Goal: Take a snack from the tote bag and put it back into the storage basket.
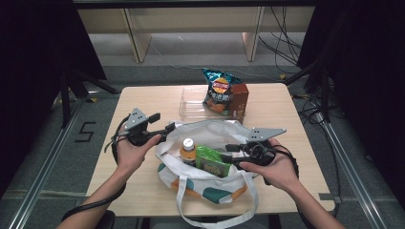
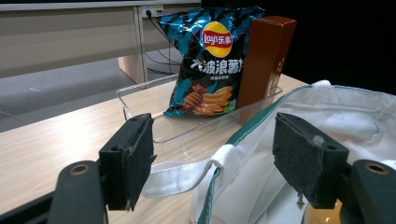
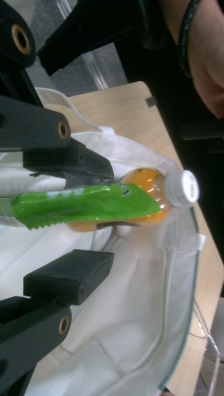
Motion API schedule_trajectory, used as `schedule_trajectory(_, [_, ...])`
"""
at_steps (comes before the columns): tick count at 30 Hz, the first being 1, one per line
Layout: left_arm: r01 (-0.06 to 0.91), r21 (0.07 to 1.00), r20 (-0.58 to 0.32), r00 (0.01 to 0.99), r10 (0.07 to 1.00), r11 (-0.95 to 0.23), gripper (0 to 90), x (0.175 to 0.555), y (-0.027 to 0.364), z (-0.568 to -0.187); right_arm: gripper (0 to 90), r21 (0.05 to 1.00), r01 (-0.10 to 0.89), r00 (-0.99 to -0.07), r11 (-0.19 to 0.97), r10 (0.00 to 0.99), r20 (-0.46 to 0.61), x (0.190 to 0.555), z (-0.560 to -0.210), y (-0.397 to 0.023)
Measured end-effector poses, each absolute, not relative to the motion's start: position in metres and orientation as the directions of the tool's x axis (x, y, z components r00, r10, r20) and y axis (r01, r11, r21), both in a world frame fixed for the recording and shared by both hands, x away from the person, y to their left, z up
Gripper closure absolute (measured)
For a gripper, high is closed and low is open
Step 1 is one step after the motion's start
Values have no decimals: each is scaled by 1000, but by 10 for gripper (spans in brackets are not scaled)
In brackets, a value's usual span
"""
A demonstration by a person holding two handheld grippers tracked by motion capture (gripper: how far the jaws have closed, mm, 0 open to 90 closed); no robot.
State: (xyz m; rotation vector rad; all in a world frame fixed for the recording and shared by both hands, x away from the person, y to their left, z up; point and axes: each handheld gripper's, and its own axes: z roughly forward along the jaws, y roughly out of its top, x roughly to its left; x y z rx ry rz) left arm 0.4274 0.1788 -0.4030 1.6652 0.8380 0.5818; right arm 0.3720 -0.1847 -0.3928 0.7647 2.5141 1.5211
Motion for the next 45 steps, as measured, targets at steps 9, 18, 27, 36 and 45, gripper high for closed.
schedule_trajectory(9, [227,967,-51,626,778,-119,286,427,179,-403,589,815,377,-874,440,461,155,369,-401,-178])
schedule_trajectory(18, [227,966,-49,628,777,-123,286,427,178,-403,676,811,358,-877,463,464,123,370,-404,-177])
schedule_trajectory(27, [219,968,-47,634,772,-121,286,428,178,-403,854,806,305,-898,507,434,67,370,-406,-175])
schedule_trajectory(36, [229,966,-51,627,777,-122,286,427,178,-403,900,814,269,-901,515,432,24,370,-405,-176])
schedule_trajectory(45, [227,967,-55,625,778,-114,286,427,179,-402,900,847,244,-892,472,452,5,368,-393,-180])
